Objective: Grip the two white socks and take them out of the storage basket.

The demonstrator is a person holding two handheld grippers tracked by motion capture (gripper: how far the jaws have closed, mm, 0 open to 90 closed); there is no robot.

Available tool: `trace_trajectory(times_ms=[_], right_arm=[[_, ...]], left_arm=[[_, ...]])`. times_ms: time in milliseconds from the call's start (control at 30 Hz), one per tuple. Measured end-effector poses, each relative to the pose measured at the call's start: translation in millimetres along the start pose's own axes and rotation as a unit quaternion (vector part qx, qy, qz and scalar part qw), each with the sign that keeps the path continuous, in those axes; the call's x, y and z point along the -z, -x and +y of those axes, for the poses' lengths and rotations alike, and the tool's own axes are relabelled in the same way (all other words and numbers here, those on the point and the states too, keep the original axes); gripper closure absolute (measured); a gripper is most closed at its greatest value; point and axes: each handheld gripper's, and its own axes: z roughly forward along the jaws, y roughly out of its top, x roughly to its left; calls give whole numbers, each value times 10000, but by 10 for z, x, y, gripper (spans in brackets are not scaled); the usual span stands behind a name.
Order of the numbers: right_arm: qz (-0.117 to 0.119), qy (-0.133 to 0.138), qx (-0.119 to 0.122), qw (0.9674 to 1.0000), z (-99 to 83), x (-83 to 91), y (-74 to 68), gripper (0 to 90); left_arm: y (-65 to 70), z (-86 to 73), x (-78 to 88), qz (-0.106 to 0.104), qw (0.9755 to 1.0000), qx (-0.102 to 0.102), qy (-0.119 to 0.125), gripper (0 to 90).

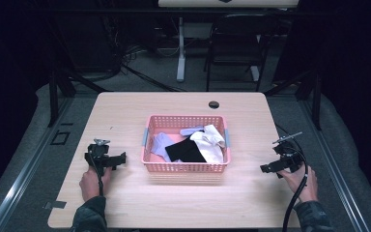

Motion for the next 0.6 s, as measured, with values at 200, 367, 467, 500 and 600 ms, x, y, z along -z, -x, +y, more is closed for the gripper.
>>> trace_trajectory(times_ms=[200, 367, 467, 500, 600], right_arm=[[50, -11, 10, 10000, 19, 9, -13, 0], [48, -1, 48, 10000, 39, 16, -40, 0], [37, 47, 76, 10000, 50, 20, -59, 0], [36, 0, 166, 9999, 64, 33, -59, 0], [37, 49, 132, 9999, 74, 39, -70, 0]], left_arm=[[0, 0, 0, 0, 10000, -2, -1, 8], [0, 0, 0, 1, 10000, -2, 0, 8], [0, 0, 0, 1, 10000, -1, 0, 8], [0, 0, 0, 0, 10000, -1, -1, 8], [0, 0, 0, 1, 10000, -2, -1, 8]])
